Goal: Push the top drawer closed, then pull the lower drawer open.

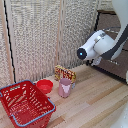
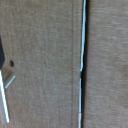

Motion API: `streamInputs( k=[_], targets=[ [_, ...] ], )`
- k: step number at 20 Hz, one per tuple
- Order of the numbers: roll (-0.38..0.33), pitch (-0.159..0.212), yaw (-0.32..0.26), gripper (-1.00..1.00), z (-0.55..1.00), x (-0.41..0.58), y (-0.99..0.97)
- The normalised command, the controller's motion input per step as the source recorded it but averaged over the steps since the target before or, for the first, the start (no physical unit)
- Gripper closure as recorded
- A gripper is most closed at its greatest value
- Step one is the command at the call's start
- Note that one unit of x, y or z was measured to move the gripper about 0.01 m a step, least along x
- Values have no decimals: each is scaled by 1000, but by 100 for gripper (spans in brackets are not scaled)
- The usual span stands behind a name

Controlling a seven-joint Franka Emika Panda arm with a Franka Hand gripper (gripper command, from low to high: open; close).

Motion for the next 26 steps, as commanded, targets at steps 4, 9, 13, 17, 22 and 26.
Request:
streamInputs(
  k=[4, 9, 13, 17, 22, 26],
  targets=[
    [0, -17, -10, -100, -295, 43, -321],
    [0, -39, 0, -100, -219, 0, -283],
    [0, -43, 0, -100, -199, 3, -290],
    [10, -17, 5, -100, -106, 105, -386],
    [104, 0, 39, 100, -8, 238, -595],
    [129, 0, 71, 100, 20, 100, -504]
  ],
)
